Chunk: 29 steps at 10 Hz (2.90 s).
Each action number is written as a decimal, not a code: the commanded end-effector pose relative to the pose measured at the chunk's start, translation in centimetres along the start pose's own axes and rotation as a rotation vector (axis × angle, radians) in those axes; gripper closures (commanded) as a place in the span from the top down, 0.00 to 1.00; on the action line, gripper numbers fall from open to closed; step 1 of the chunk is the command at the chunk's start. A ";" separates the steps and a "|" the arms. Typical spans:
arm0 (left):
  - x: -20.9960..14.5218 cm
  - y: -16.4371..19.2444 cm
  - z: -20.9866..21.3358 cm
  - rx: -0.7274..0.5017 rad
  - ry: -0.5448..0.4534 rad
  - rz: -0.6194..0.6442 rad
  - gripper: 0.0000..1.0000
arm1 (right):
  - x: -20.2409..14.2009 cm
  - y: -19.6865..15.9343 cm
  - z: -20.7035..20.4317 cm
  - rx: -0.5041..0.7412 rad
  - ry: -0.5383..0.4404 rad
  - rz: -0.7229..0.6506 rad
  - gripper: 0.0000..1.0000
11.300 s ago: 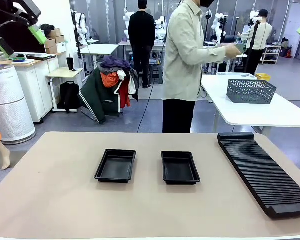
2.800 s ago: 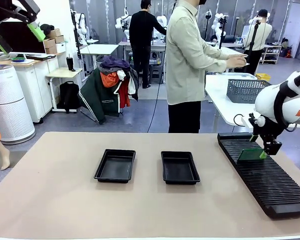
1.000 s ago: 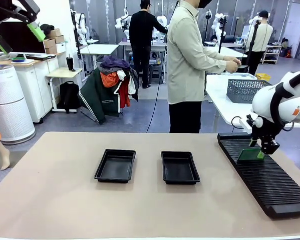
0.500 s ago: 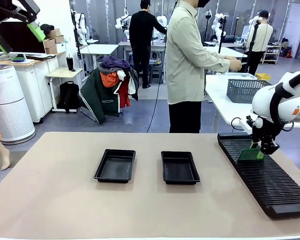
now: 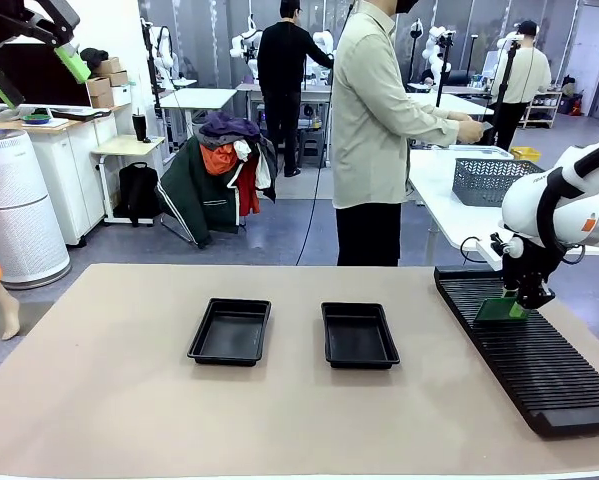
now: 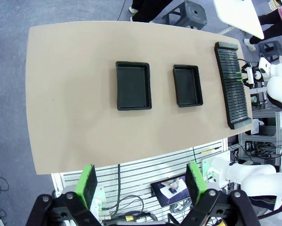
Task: Inspect and transfer BCBs to ESD trays.
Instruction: Pick up the Blank PCB from the PCB Rack and place it in the left ESD tray.
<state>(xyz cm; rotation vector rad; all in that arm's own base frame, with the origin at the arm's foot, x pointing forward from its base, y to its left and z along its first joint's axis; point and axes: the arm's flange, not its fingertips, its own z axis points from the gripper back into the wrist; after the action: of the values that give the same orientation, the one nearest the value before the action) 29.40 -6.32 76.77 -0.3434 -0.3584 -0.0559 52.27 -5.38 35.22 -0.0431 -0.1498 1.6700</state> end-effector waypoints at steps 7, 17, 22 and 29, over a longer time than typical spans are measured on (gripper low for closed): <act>0.0 0.1 -0.1 -0.002 0.001 -0.001 1.00 | 0.4 -1.1 0.6 0.034 0.033 0.003 0.17; 0.0 0.1 -0.1 -0.002 0.001 -0.001 1.00 | 0.0 -1.4 0.8 0.068 0.023 -0.012 0.00; 0.0 0.1 -0.1 -0.002 0.001 -0.001 1.00 | 1.1 0.5 10.0 0.020 0.037 -0.082 0.00; 0.0 0.1 -0.1 -0.002 0.001 -0.001 1.00 | 2.6 4.6 27.0 0.001 0.011 -0.158 0.00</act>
<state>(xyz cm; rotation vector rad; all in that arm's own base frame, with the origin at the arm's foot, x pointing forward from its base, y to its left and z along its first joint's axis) 29.42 -6.33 76.77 -0.3434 -0.3582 -0.0559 43.84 -5.48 61.14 -0.0542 -0.1498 1.5451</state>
